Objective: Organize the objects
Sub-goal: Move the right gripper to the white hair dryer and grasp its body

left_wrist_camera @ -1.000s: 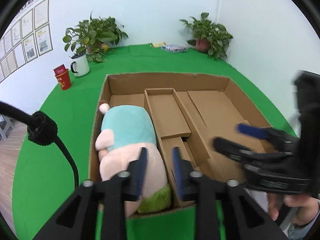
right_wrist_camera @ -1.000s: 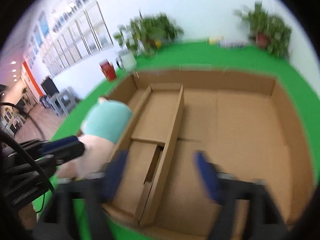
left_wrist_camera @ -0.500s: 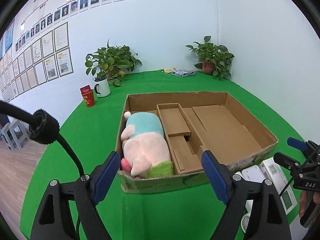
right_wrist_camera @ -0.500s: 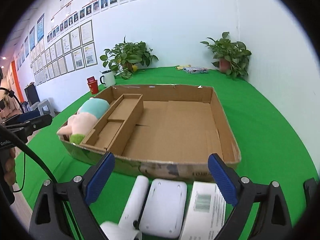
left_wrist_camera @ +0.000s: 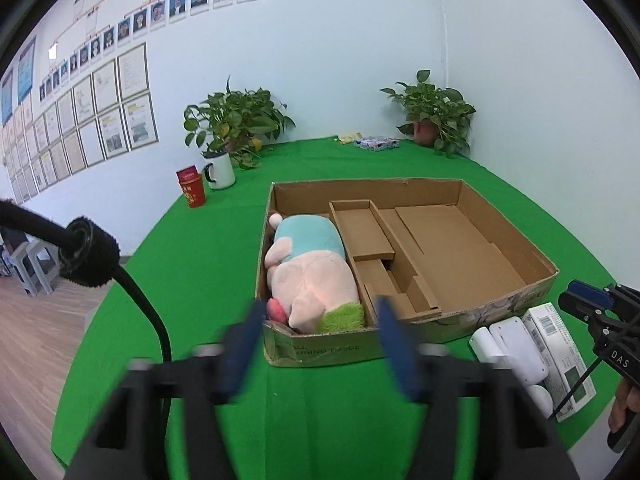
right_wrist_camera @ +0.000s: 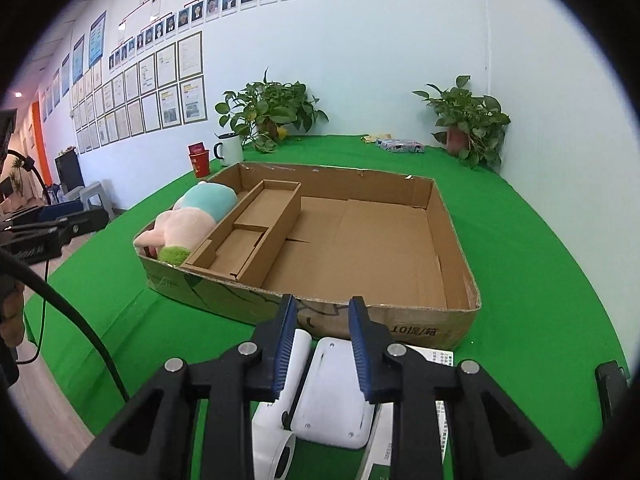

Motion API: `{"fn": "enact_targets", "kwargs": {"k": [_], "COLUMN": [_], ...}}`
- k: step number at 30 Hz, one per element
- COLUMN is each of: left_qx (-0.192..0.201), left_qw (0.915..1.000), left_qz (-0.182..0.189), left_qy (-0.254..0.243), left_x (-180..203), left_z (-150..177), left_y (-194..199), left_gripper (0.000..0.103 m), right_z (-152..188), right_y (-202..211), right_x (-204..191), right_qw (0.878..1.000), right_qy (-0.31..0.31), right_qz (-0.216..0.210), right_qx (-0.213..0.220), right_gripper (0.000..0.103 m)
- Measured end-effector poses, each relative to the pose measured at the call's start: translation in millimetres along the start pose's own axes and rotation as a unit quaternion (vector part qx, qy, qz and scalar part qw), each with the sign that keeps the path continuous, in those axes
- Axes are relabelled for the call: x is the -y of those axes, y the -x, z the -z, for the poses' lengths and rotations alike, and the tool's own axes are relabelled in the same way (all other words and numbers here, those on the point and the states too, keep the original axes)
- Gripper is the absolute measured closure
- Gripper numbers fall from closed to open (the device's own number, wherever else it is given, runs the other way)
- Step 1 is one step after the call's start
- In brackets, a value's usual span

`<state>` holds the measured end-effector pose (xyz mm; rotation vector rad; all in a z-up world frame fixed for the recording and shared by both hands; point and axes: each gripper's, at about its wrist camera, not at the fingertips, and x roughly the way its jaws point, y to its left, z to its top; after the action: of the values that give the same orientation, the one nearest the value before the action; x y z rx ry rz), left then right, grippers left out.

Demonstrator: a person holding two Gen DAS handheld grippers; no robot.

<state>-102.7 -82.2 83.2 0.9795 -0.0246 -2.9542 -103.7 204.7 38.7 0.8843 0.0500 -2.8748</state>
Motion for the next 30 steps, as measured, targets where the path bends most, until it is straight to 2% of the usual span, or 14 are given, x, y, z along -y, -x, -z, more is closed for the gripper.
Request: {"fn": "enact_targets", "kwargs": {"k": [1,2,3,4,6,7,8,12,15,20,25,29,30], "left_qx": [-0.005,-0.003,0.003,0.009,0.013,0.014,0.018,0.002,-0.008,-0.040,-0.061,-0.085,-0.090], "left_qw": [0.9999,0.9999,0.9998,0.9997,0.9994,0.9992,0.9988,0.9980,0.9971,0.9907,0.9916,0.9855,0.9829], "left_qz": [0.007,0.010,0.006,0.000,-0.005,-0.001,0.004,0.021,0.026,0.050,0.050,0.112,0.130], "left_qy": [0.005,0.013,0.019,0.022,0.031,0.037,0.046,0.060,0.071,0.120,0.103,0.095,0.094], "left_x": [-3.0,-8.2,-14.3,-17.7,-25.8,-30.1,-34.3,-46.5,-56.2,-72.4,-52.4,-20.2,-12.0], "left_z": [0.1,0.4,1.1,2.0,5.1,7.2,10.7,23.0,35.8,63.1,76.0,76.8,76.2], "left_y": [0.7,2.4,4.9,6.5,8.8,9.7,11.7,11.5,8.1,-5.9,-26.2,-48.9,-53.8], "left_gripper": [0.088,0.088,0.088,0.084,0.048,0.018,0.012,0.012,0.012,0.012,0.012,0.013,0.014], "right_z": [1.1,2.2,3.5,5.3,8.1,10.1,11.8,24.9,43.1,70.0,82.9,81.0,79.5], "right_y": [1.8,1.8,1.6,0.4,-2.3,-5.0,-6.1,-9.8,-9.6,-19.1,-33.5,-42.0,-43.5], "right_x": [0.7,1.4,1.4,2.0,-0.4,-2.3,-3.8,-15.1,-27.1,-34.1,-39.1,-38.1,-37.9], "right_qw": [1.000,1.000,1.000,1.000,1.000,0.999,0.999,0.995,0.990,0.980,0.975,0.976,0.976], "right_qy": [-0.001,-0.002,-0.005,-0.008,-0.007,-0.007,-0.008,0.002,0.017,0.005,-0.006,0.003,0.003], "right_qz": [-0.006,-0.007,-0.009,-0.012,-0.011,-0.015,-0.020,-0.059,-0.066,-0.070,-0.065,-0.044,-0.043], "right_qx": [0.000,-0.006,-0.009,-0.012,-0.024,-0.035,-0.040,-0.084,-0.126,-0.184,-0.211,-0.214,-0.213], "right_gripper": [0.070,0.058,0.022,0.005,0.005,0.005,0.005,0.005,0.005,0.005,0.005,0.007,0.012]}}
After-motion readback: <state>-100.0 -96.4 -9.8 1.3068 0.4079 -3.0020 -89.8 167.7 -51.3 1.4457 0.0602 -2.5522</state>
